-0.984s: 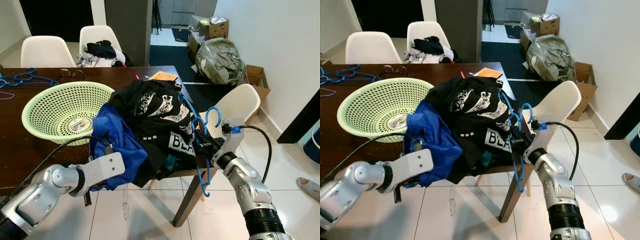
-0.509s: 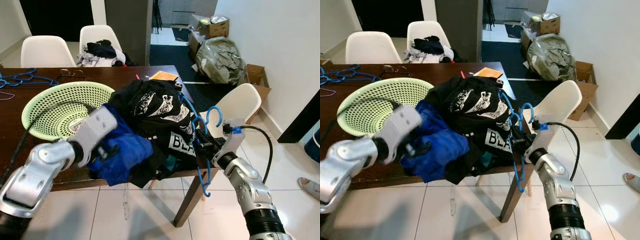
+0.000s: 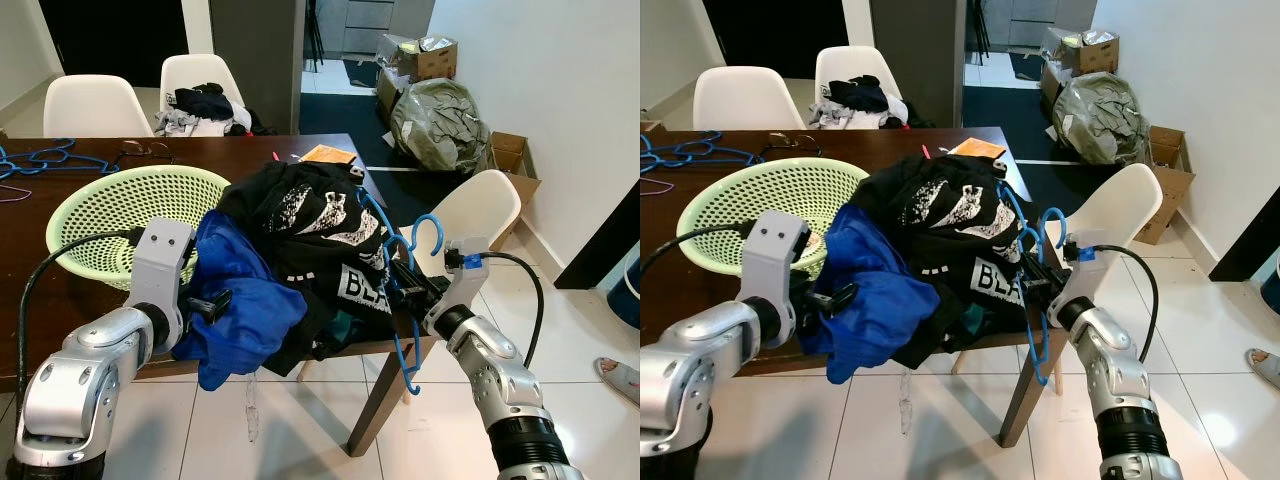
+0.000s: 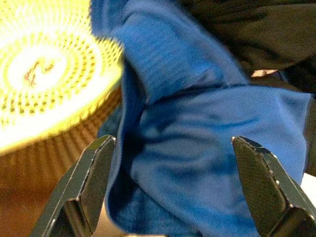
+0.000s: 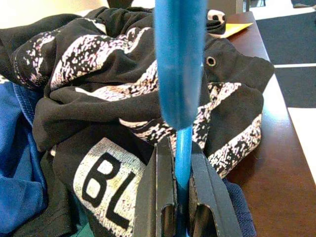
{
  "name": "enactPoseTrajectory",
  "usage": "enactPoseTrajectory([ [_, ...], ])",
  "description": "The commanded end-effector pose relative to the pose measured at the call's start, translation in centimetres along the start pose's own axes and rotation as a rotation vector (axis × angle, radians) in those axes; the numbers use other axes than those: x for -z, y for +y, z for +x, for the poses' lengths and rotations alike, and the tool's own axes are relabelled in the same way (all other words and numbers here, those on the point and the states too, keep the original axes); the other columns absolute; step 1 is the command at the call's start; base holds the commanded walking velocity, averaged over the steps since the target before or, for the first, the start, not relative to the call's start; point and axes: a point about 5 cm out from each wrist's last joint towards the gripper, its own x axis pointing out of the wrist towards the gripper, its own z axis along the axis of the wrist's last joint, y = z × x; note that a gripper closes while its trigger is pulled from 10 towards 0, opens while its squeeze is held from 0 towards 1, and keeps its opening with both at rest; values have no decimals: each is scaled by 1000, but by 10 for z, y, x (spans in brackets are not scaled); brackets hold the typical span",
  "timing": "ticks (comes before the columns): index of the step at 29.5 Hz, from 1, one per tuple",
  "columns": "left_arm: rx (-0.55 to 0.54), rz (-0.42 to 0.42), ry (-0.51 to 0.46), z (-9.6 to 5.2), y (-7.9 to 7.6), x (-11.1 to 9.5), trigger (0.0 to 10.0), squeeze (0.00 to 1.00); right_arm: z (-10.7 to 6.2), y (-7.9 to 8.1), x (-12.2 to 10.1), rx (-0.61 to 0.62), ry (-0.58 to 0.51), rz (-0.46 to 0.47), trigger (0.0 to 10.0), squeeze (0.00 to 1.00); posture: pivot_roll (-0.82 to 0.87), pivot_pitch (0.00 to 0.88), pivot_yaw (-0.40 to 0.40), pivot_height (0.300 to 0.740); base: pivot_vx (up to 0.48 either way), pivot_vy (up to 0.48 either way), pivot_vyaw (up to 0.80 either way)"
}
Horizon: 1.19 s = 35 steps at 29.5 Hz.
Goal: Hang hanger
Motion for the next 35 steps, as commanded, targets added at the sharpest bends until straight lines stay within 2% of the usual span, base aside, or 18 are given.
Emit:
enactPoseTrajectory([
  [1, -103, -38, 71, -2, 9, 17, 10000, 0, 1, 2, 5, -19, 20, 3, 10000, 0, 88, 89, -59, 740, 0, 0, 0],
  [2, -162, -64, 71, -2, 15, 19, 10000, 0, 1, 2, 5, -19, 21, 2, 10000, 0, 84, 92, -61, 740, 0, 0, 0],
  [4, -206, -64, 67, -4, 20, 19, 10000, 0, 1, 1, 4, -20, 22, 1, 10000, 0, 84, 92, -61, 740, 0, 0, 0],
  [7, -308, 6, 77, -7, 33, 21, 10000, 0, 1, 1, 4, -18, 23, 0, 10000, 0, 86, 96, -65, 740, 0, 0, 0],
  [8, -318, 30, 88, -7, 35, 23, 10000, 0, 1, 0, 4, -18, 23, 1, 10000, 0, 86, 96, -65, 740, 0, 0, 0],
  [15, -331, 50, 90, 1, 40, 29, 10000, 0, 2, 0, 3, -16, 21, -2, 10000, 0, 80, 95, -71, 740, 0, 0, 0],
  [17, -296, 79, 64, 14, 33, 26, 10000, 0, 2, 0, 3, -17, 21, -6, 10000, 0, 70, 94, -72, 740, 0, 0, 0],
  [20, -286, 93, 60, 18, 30, 26, 10000, 0, 2, 0, 3, -17, 22, -7, 10000, 0, 69, 92, -72, 740, 0, 0, 0],
  [22, -244, 125, 32, 24, 22, 21, 10000, 0, 2, 0, 3, -16, 22, -11, 10000, 0, 63, 92, -69, 740, 0, 0, 0],
  [26, -214, 150, 34, 27, 16, 20, 10000, 0, 2, 0, 3, -15, 23, -14, 10000, 0, 63, 92, -68, 740, 0, 0, 0],
  [28, -156, 194, 35, 29, 0, 21, 10000, 0, 2, 0, 3, -13, 23, -18, 10000, 0, 63, 93, -67, 740, 0, 0, 0],
  [31, -133, 206, 33, 29, -8, 22, 10000, 0, 1, 0, 3, -12, 24, -19, 10000, 0, 63, 94, -69, 740, 0, 0, 0],
  [35, -133, 264, 24, 28, -10, 23, 10000, 0, 1, 0, 3, -13, 24, -18, 10000, 0, 63, 95, -69, 740, 0, 0, 0],
])
